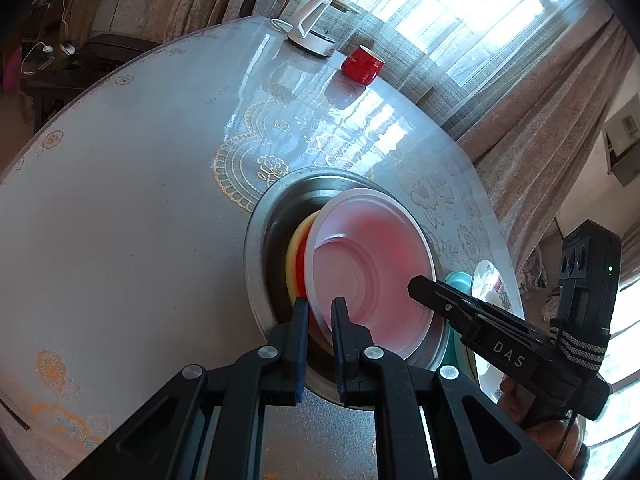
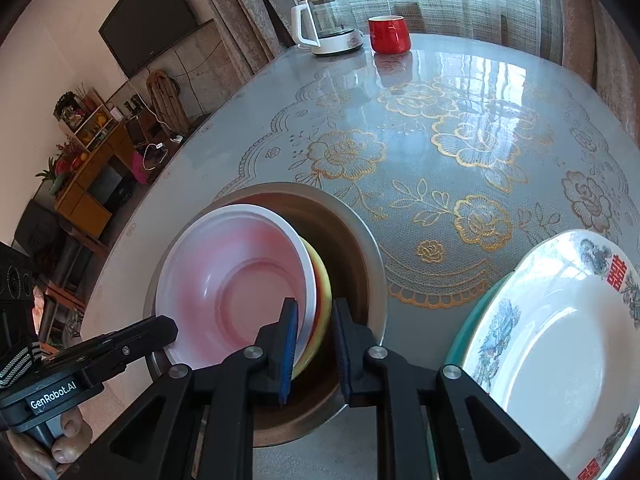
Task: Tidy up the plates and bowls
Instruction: 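Lower the red bowl into the steel bowl onto the yellow bowl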
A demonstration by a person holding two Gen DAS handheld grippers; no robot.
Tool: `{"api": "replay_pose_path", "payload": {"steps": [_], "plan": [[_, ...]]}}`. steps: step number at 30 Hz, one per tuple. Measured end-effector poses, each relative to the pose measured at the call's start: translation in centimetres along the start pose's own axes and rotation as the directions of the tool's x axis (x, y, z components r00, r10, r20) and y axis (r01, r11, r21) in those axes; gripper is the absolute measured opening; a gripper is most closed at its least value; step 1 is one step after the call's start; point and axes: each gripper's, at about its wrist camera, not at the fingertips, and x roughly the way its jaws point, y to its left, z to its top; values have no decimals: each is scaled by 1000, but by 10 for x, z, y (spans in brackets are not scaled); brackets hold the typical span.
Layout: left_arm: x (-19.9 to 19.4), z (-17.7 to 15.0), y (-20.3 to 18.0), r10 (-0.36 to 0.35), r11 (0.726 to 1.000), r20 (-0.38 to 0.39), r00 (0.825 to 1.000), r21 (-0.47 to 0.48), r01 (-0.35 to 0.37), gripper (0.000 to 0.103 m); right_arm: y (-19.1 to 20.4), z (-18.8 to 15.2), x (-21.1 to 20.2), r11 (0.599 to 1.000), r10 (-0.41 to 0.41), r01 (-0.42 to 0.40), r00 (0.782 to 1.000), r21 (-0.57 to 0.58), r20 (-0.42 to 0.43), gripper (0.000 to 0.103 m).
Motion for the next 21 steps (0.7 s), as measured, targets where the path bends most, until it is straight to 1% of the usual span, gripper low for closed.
{"api": "replay_pose_path", "payload": {"steps": [4,6,9,11,14,15,18,21], "plan": [[0,-4,-7,13,1000,2,1000,16,-13,11,9,-6,-3,995,-39,39,999,-88,6,12],[1,-4,-10,29,999,10,1000,26,-29,11,10,-8,-4,993,-40,41,999,-109,10,12],[1,-5,-12,44,999,16,999,26,-44,12,5,-6,-4,995,-20,20,1000,-100,0,12],[2,-5,-15,71,997,31,997,37,-72,12,1,-5,-3,996,-2,1,1000,-84,-7,13],[3,-6,-17,118,991,51,992,49,-120,13,-4,-3,-4,998,31,-32,999,-51,-9,20],[3,-6,-18,128,990,57,990,55,-132,13,-6,-3,-5,998,42,-42,999,-44,-6,20],[4,-8,-21,161,983,74,984,75,-167,13,-10,-5,-7,997,68,-68,998,-30,0,21],[2,-9,-22,181,979,86,980,73,-188,13,-10,-8,-9,997,76,-76,997,-26,10,21]]}}
